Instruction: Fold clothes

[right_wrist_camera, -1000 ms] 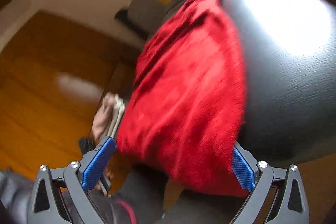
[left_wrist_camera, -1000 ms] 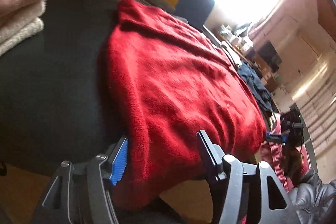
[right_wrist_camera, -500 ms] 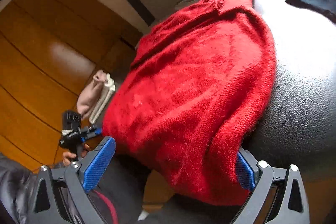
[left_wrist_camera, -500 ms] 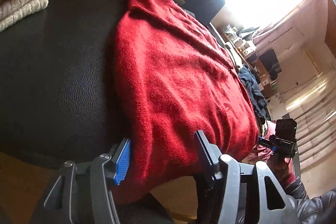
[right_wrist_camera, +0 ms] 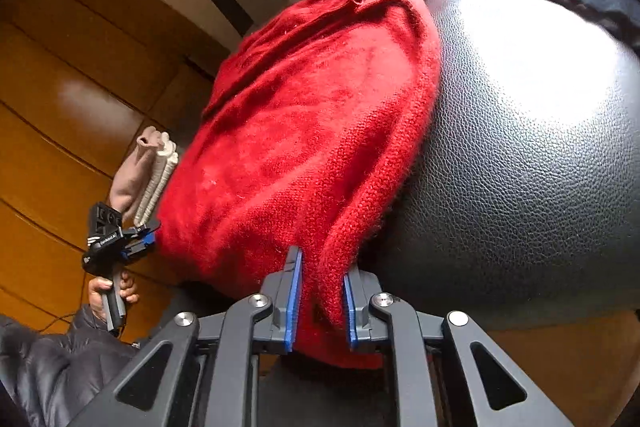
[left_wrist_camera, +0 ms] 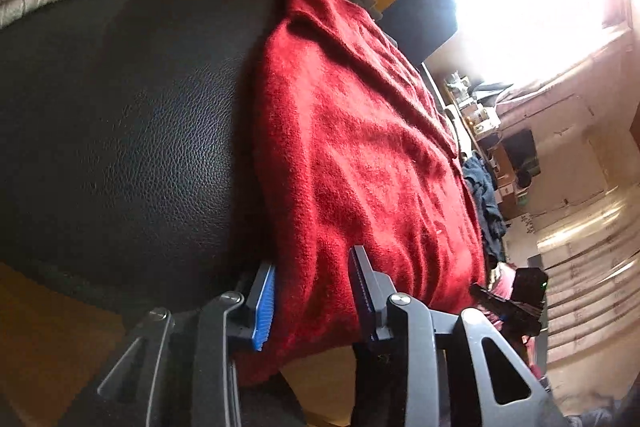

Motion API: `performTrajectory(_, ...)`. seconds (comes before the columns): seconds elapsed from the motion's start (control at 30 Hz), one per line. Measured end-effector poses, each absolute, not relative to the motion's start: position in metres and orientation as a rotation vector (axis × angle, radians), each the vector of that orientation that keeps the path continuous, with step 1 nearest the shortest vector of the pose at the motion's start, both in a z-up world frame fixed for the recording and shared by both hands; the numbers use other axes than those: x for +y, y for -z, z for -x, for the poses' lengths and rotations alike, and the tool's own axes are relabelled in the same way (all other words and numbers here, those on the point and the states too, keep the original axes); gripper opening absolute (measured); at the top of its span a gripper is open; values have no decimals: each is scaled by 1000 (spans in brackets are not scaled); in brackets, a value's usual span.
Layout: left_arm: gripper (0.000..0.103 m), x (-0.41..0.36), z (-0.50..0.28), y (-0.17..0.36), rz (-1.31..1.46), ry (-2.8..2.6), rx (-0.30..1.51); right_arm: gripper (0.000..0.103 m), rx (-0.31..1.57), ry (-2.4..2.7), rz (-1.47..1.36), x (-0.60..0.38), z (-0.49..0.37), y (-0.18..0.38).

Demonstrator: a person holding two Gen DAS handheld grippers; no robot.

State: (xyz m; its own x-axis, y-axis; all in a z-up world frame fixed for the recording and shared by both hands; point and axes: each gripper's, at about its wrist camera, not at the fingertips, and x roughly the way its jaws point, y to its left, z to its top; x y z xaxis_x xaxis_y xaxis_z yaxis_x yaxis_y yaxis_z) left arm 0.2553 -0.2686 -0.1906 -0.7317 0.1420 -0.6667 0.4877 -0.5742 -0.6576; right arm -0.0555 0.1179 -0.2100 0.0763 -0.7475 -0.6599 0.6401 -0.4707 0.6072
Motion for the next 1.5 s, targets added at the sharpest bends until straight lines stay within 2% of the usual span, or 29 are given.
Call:
performTrajectory(0.17, 34, -262, -252, 188, -1032, 2415, 1246, 18, -91, 1614, -1269, 114, 57, 208)
performTrajectory(0.27, 35, -253, -245, 183, -1070, 2441, 1104, 27, -63, 1601, -1268, 113, 56, 205)
performTrajectory(0.3, 36, -250, -242, 181, -1096, 2451, 1054, 31, -30, 1602, -1254, 111, 54, 203)
performTrajectory(0.37, 34, -246, -237, 178, -1147, 2465, 967, 47, 37, 1581, -1217, 104, 47, 198)
performTrajectory(0.4, 28, -247, -235, 177, -1169, 2457, 945, 63, 66, 1563, -1205, 100, 43, 196)
performTrajectory(0.43, 11, -248, -235, 178, -1186, 2429, 918, 66, 102, 1546, -1209, 95, 41, 194)
performTrajectory(0.47, 9, -250, -236, 178, -1195, 2422, 911, 64, 148, 1550, -1219, 90, 41, 193)
performTrajectory(0.5, 9, -253, -237, 178, -1204, 2415, 904, 51, 178, 1567, -1227, 89, 42, 192)
performTrajectory(0.53, 8, -255, -237, 177, -1207, 2417, 924, 25, 207, 1584, -1235, 88, 44, 191)
performTrajectory(0.57, 8, -257, -238, 177, -1210, 2419, 944, 13, 210, 1588, -1247, 89, 46, 191)
performTrajectory(0.7, 8, -265, -241, 165, -1155, 2519, 1108, 14, 87, 1559, -1257, 99, 53, 194)
performTrajectory(0.8, 8, -276, -243, 145, -1008, 2657, 1286, 14, -82, 1521, -1201, 101, 58, 181)
performTrajectory(0.97, 8, -296, -229, 109, -814, 2813, 1378, 14, -253, 1457, -1109, 88, 72, 155)
performTrajectory(1.23, 8, -372, -169, 67, -463, 2876, 1524, 14, -375, 1446, -1004, 32, 126, 113)
performTrajectory(1.37, 8, -420, -114, 78, -467, 2792, 1500, 14, -386, 1489, -1002, -4, 176, 106)
performTrajectory(1.5, 8, -464, -48, 133, -619, 2588, 1528, 14, -389, 1566, -1107, -44, 233, 135)
